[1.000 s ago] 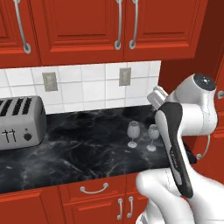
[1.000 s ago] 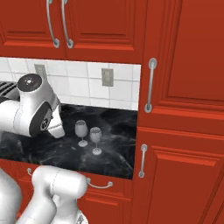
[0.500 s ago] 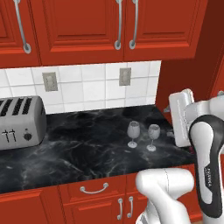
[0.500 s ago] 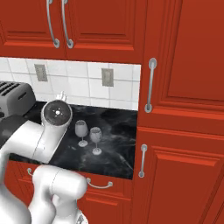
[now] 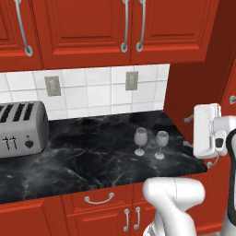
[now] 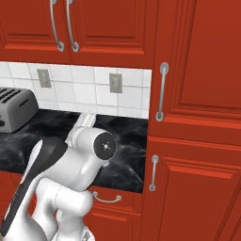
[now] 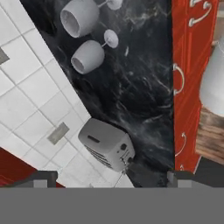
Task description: Retrieve the wine glasses from the counter and place one next to each plate.
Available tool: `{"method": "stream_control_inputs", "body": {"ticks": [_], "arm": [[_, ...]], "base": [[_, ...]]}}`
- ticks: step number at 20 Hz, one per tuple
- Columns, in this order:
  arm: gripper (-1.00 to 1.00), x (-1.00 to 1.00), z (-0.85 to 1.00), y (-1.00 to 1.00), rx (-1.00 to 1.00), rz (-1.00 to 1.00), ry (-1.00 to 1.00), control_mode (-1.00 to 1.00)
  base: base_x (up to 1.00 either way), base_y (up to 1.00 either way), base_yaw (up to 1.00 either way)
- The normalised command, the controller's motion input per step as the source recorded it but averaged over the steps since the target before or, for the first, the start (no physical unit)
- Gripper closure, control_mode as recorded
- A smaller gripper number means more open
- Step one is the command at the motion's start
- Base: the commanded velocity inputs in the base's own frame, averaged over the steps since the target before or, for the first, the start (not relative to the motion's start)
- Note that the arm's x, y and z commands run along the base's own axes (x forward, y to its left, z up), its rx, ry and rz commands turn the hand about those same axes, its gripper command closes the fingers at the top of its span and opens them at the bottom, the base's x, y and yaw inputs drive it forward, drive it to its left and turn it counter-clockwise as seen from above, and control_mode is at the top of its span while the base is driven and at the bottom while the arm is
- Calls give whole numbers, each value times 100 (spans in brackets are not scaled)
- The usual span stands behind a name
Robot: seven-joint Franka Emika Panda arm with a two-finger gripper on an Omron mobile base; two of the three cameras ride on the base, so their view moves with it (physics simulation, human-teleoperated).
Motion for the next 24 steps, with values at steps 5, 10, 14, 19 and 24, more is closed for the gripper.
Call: {"method": "stream_control_inputs", "body": {"ticks": [5, 10, 14, 19, 24], "arm": [[-100, 0, -51, -11, 27, -11, 5, -100], [-100, 1, -50, -4, 20, -6, 20, -100], [-100, 28, -44, -6, 19, -3, 28, -100], [-100, 33, -37, -36, 26, 0, 27, -100], [-100, 27, -33, -27, 18, 0, 12, -100]], "base": [[0, 0, 0], [0, 0, 0], [0, 0, 0], [0, 0, 0], [0, 0, 0]]}}
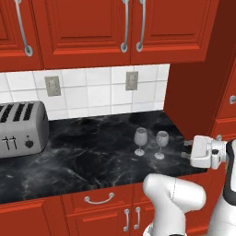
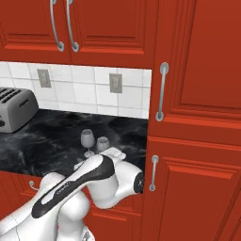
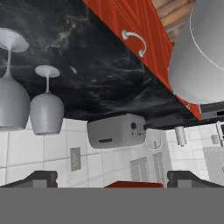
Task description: Retrieve the wine glasses from the counter and place one next to each plate.
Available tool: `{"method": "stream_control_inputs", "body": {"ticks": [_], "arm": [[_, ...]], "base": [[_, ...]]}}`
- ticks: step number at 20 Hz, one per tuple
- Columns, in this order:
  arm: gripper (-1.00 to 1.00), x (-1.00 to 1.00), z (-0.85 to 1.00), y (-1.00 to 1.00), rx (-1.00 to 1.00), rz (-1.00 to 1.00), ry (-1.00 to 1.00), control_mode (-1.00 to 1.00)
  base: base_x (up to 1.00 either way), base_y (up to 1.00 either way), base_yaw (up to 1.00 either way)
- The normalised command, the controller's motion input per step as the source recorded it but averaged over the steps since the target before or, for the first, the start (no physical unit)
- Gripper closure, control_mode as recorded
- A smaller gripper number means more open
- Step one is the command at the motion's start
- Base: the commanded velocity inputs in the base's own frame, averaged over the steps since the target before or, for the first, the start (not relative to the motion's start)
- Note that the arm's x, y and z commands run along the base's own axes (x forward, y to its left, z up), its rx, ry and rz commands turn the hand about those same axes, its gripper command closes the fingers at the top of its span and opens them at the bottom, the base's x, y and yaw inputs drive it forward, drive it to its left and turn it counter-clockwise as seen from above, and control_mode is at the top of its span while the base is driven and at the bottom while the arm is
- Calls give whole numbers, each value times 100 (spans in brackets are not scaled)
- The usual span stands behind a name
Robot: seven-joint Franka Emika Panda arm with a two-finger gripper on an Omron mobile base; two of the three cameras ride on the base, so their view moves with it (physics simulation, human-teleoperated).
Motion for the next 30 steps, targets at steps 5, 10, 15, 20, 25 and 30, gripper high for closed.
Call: {"method": "stream_control_inputs", "body": {"ticks": [5, 10, 15, 20, 25, 30], "arm": [[-100, 25, -20, -1, 3, 0, 0, -100], [-100, 29, -12, 0, 0, 0, 0, -100], [-100, 24, -18, 0, 0, 0, 0, -100], [-100, 13, -22, 0, 0, -1, 0, -100], [-100, 4, -21, 0, 0, -14, 0, -100], [-100, 6, -25, 4, 0, -21, 0, -100]], "base": [[0, 0, 0], [0, 0, 0], [0, 0, 0], [0, 0, 0], [0, 0, 0], [0, 0, 0]]}}
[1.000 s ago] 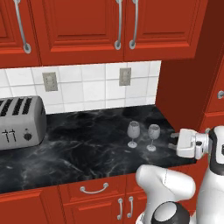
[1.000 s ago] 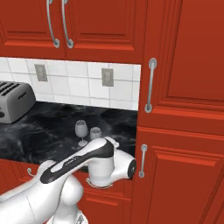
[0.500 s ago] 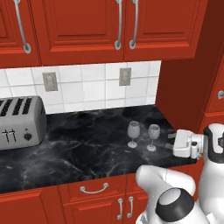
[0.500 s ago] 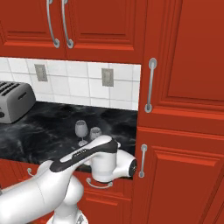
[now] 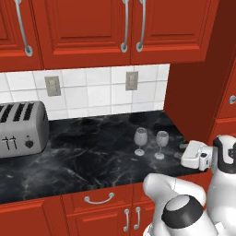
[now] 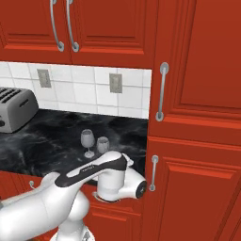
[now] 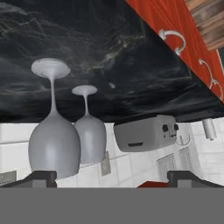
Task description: Retrieve the wine glasses from the counter and place one next to each plate.
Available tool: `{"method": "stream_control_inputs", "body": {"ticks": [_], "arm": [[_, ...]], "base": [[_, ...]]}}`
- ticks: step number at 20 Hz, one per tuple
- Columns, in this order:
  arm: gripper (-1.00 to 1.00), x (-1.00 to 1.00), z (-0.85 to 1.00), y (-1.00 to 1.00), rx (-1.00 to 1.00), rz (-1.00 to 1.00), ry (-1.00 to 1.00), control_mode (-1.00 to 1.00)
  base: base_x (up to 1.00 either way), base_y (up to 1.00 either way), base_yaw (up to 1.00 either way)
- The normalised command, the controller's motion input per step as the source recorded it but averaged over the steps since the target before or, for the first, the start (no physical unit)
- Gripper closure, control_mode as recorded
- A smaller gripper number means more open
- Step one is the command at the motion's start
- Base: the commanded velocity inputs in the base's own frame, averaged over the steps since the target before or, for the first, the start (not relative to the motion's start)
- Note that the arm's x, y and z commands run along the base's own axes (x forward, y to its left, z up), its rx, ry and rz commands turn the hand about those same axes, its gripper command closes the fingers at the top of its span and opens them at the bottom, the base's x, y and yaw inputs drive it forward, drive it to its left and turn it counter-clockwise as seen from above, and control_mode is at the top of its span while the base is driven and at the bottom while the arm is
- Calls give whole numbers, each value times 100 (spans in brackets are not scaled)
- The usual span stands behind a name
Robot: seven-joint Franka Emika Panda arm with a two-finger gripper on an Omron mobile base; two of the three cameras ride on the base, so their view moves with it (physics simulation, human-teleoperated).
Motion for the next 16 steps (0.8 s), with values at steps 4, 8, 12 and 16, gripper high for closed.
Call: {"method": "stream_control_inputs", "body": {"ticks": [4, 8, 12, 16], "arm": [[-100, 16, -21, 15, 0, -16, 0, -100], [-100, 22, -15, 13, 0, -8, 1, -100], [-100, 20, -12, 2, 0, -6, 0, -100], [-100, 20, -21, 6, 0, -3, 1, -100]], "base": [[0, 0, 0], [0, 0, 0], [0, 0, 0], [0, 0, 0]]}}
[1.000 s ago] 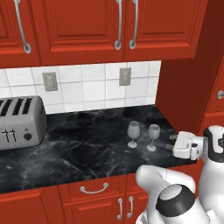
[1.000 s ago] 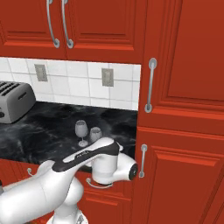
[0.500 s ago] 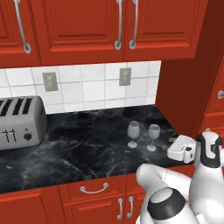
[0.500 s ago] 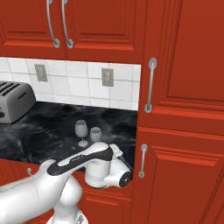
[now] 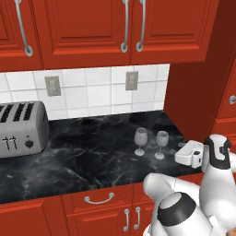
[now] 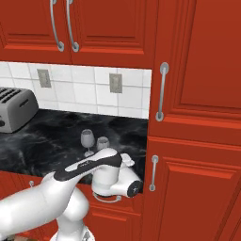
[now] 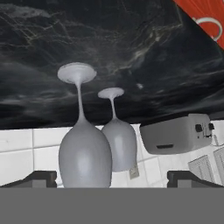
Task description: Retrieve the wine glasses from the counter and place one next to each plate.
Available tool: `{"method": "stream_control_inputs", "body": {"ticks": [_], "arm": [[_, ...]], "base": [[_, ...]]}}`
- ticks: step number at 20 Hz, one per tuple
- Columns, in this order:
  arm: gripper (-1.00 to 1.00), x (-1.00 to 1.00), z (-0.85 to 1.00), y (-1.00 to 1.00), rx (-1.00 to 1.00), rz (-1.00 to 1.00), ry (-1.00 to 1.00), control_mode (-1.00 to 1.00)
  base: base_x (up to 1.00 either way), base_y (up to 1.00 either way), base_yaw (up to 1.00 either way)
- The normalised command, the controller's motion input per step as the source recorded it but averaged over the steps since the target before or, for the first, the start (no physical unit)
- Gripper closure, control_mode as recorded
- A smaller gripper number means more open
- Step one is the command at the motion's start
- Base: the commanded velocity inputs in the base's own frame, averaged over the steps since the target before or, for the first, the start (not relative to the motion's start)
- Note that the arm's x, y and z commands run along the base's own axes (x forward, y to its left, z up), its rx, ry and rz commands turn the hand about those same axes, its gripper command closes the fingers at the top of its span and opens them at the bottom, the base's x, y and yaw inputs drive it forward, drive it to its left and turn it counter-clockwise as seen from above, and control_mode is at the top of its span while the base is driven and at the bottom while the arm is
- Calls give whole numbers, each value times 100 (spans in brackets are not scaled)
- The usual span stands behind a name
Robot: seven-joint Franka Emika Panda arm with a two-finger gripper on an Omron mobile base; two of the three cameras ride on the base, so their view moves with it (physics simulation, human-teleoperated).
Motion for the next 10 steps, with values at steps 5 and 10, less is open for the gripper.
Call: {"method": "stream_control_inputs", "body": {"ticks": [5, 10], "arm": [[-100, 19, -21, 6, 0, 0, 3, -100], [-100, 19, -19, 3, 0, 1, 0, -100]], "base": [[0, 0, 0], [0, 0, 0]]}}
